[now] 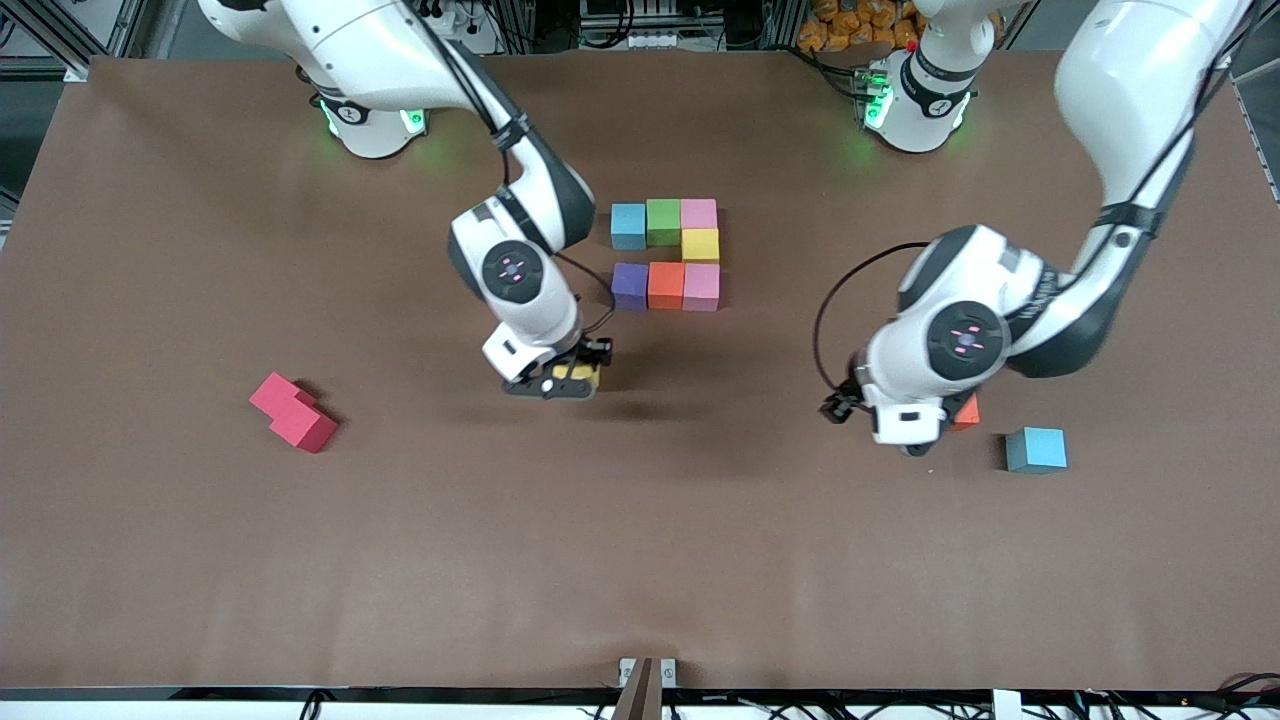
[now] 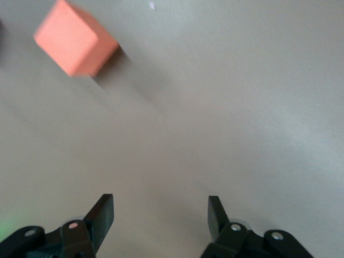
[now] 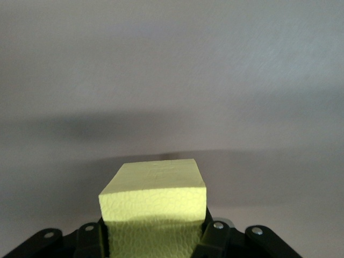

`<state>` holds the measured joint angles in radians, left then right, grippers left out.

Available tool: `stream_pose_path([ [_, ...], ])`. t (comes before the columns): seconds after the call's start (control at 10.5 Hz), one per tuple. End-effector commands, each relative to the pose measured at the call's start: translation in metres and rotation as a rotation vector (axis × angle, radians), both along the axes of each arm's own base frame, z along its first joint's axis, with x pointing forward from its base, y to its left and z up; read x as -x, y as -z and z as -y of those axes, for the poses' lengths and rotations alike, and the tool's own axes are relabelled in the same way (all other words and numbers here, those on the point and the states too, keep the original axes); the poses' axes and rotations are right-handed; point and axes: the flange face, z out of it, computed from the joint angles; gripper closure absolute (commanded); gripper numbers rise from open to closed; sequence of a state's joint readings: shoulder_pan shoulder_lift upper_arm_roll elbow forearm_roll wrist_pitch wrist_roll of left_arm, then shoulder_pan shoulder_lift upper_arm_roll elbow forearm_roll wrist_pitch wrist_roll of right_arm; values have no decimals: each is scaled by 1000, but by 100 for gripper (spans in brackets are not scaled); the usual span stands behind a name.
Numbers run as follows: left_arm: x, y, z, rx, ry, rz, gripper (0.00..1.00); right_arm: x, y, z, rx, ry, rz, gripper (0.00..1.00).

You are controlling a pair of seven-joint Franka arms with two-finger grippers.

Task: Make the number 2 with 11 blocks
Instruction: 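Move the left gripper to the orange cube while the right gripper lowers yellow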

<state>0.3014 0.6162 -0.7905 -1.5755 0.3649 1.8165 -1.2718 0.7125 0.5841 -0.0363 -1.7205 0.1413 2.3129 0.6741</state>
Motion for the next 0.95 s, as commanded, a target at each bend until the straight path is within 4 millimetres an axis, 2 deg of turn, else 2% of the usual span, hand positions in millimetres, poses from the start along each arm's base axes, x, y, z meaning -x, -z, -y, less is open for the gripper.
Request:
stream_pose_path([
  [0.0,-5,-5,-65,20,169,-34,20,24,13,-25,16,44,-18,70],
  [0.1,-9,-2,-97,48,246,-61,20,33,19,-34,23,45,-25,70],
  [0.29,-9,11,-146,148,405,-101,20,50,34,-51,42,56,-32,70],
  [0.48,-9,30,-162,203,536,-125,20,59,41,-63,47,63,-29,70],
  [0.57,-8,39,-173,227,567,-131,20,59,43,-62,50,65,-28,70],
  [0.86,-13,56,-178,226,604,-110,19,62,44,-64,53,61,-26,70],
])
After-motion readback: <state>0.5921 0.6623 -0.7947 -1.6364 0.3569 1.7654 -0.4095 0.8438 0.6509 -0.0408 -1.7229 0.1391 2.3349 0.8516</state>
